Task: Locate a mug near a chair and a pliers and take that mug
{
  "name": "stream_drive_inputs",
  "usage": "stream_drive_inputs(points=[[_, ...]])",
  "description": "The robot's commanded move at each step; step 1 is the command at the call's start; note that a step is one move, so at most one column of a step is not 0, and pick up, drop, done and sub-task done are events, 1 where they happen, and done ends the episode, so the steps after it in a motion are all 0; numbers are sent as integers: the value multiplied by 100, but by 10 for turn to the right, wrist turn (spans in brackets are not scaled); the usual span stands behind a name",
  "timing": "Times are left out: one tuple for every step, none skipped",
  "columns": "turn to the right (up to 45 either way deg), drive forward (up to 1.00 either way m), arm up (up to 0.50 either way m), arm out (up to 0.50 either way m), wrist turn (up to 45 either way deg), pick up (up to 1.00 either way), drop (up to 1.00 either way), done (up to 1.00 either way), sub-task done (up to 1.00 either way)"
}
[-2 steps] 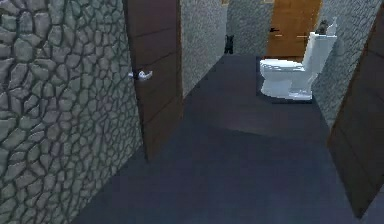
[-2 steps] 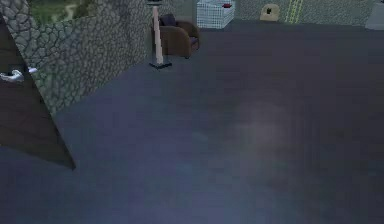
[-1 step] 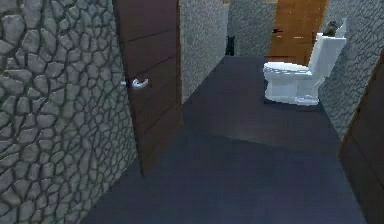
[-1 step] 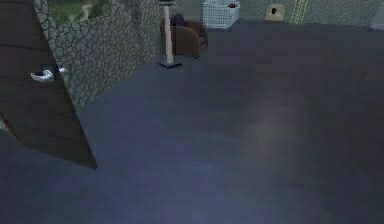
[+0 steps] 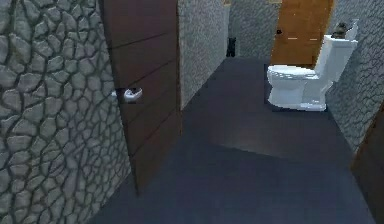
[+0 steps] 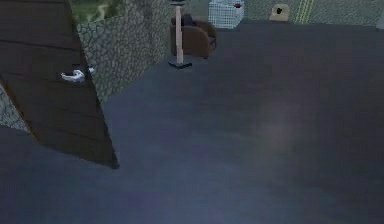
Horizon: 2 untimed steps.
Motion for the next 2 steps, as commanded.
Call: stream_drive_inputs(points=[[120, 0, 0, 0, 0, 0, 0, 0, 0], [0, 100, 0, 0, 0, 0, 0, 0, 0]])
